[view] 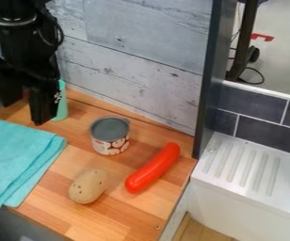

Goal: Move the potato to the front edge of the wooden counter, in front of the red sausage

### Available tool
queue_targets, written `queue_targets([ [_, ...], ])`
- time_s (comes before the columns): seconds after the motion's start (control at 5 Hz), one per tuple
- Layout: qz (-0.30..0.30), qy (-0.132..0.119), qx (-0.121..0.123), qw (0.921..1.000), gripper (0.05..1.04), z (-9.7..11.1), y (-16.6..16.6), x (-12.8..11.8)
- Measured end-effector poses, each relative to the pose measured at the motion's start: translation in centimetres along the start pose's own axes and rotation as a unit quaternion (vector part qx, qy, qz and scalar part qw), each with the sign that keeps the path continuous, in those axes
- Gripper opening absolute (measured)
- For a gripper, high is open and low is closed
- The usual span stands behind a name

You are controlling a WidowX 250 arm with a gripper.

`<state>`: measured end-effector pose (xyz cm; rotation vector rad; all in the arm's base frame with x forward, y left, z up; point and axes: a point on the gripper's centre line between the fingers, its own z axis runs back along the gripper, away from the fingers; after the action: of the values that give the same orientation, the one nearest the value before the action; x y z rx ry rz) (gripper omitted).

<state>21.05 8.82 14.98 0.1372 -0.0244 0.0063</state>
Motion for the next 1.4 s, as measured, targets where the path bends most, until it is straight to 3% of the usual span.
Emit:
queue_targets([
  [0.4,-0.009,0.011,-0.011,0.9998,1.004,-1.6,-1.6,0.3],
  [0.8,-0.036,0.003,-0.056,0.9978,1.004,-4.5,-4.7,1.5],
  [1.4,-0.065,0.014,-0.062,0.9958,1.004,-8.3,-5.4,1.8],
])
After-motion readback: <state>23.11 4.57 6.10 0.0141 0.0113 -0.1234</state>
